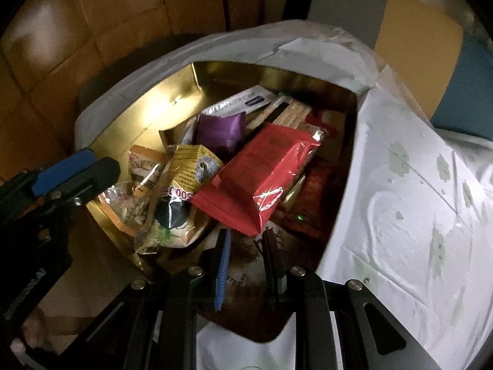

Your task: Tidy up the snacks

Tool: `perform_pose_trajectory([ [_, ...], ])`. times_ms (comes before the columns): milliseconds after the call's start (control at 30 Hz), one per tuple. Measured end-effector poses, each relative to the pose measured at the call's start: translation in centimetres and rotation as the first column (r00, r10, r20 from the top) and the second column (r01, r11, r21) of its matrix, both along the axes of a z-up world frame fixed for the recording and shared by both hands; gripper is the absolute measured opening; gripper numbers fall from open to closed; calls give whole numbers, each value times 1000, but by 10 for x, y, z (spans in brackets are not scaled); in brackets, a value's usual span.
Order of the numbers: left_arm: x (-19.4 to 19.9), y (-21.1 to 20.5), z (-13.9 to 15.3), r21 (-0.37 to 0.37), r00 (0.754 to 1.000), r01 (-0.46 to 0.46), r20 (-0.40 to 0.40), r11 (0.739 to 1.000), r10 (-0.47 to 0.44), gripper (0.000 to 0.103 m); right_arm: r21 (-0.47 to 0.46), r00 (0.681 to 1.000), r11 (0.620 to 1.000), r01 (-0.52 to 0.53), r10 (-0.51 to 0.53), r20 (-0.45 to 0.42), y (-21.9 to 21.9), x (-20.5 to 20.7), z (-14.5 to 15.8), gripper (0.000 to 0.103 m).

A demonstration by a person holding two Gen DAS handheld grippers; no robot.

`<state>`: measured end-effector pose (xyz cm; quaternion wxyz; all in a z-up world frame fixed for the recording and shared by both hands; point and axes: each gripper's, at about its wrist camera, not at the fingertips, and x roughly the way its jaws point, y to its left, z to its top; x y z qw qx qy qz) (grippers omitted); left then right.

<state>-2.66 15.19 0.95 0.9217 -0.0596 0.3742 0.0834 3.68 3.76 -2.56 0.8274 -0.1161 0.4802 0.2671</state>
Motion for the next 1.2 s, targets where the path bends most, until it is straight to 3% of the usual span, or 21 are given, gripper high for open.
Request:
perform_pose_trajectory([
  [367, -10, -14, 4, 10, 999, 31, 18, 999, -31, 35, 62, 973, 983, 172, -180, 146, -35, -33, 23, 23],
  [467, -12, -19, 6, 15, 999, 33, 29, 999, -34, 38, 78, 957, 973, 219, -230, 178, -45, -41, 28, 32],
  [533, -15, -21, 8, 20, 999, 35, 36, 999, -36, 46, 85, 943, 965, 250, -262, 206, -52, -47, 30, 47],
  [633, -19, -24, 10, 32, 998, 37, 49, 999, -38, 47, 86, 931, 959, 271, -284, 230, -59, -55, 32, 48],
  [800, -21, -32, 11, 76, 998, 33, 48, 997, -37, 49, 83, 927, 958, 275, -287, 240, -63, -63, 30, 58],
  [933, -24, -36, 12, 97, 998, 31, 56, 995, -37, 59, 84, 927, 954, 287, -298, 226, -66, -66, 24, 59],
  [1200, -27, -35, 19, 123, 995, -22, 103, 992, 10, 59, 98, 919, 949, 301, -316, 236, -69, -67, 26, 65],
])
